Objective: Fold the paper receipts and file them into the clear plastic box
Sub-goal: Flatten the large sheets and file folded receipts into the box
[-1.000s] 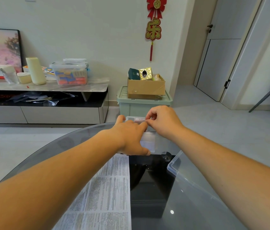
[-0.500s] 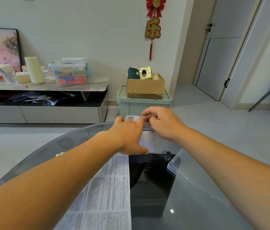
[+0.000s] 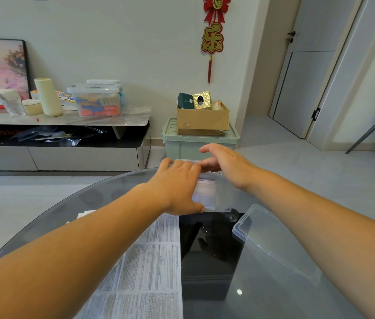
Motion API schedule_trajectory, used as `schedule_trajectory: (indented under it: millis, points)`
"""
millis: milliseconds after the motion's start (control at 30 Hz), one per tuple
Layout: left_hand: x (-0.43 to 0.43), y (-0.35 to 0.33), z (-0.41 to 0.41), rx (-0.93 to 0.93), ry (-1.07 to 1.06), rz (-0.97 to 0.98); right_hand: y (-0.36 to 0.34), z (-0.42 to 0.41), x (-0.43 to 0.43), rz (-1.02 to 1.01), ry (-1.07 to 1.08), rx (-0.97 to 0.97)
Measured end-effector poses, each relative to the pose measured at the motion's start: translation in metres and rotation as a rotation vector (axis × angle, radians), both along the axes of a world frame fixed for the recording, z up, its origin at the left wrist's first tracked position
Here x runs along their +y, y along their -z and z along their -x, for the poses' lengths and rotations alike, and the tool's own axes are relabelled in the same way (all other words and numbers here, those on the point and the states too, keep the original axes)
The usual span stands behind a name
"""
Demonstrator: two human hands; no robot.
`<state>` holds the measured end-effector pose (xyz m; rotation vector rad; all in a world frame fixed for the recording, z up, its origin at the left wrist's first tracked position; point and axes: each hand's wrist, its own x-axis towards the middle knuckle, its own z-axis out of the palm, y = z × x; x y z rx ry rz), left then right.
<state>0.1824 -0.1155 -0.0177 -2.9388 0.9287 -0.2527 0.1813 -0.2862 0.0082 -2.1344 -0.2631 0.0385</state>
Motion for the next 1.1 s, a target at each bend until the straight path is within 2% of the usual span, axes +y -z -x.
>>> schedule_trajectory:
  millis: [67, 200, 333, 400, 467, 600, 733, 800, 867, 1100]
  points:
    - [0.0, -0.002, 0.001, 0.003, 0.005, -0.02, 0.006, 0.0, -0.001, 0.007, 0.046, -0.085]
    - [-0.001, -0.005, 0.002, 0.04, -0.012, -0.061, 0.014, 0.004, -0.002, 0.225, 0.038, -0.247]
    - [-0.004, -0.005, 0.001, 0.058, -0.025, -0.103, 0.013, 0.004, -0.002, 0.333, 0.013, -0.225]
    - [-0.004, -0.005, 0.001, 0.049, -0.023, -0.097, 0.013, 0.003, -0.003, 0.313, 0.01, -0.211]
    - [-0.001, -0.005, 0.002, 0.006, -0.014, -0.052, 0.012, 0.006, -0.004, 0.249, 0.03, -0.217]
    - [0.009, -0.014, 0.013, -0.077, 0.0, 0.062, 0.011, 0.023, -0.008, 0.223, 0.105, -0.35]
    - [0.029, -0.025, 0.041, -0.077, -0.01, 0.277, 0.002, 0.052, -0.007, 0.211, 0.137, -0.43]
    - [0.042, -0.026, 0.065, -0.003, -0.046, 0.377, -0.001, 0.076, -0.002, 0.215, 0.103, -0.386]
    - [0.059, -0.024, 0.096, 0.089, -0.095, 0.389, -0.001, 0.112, 0.008, 0.213, 0.025, -0.31]
    - [0.111, -0.015, 0.208, 0.361, -0.146, 0.158, 0.022, 0.231, 0.042, 0.436, -0.381, -0.128]
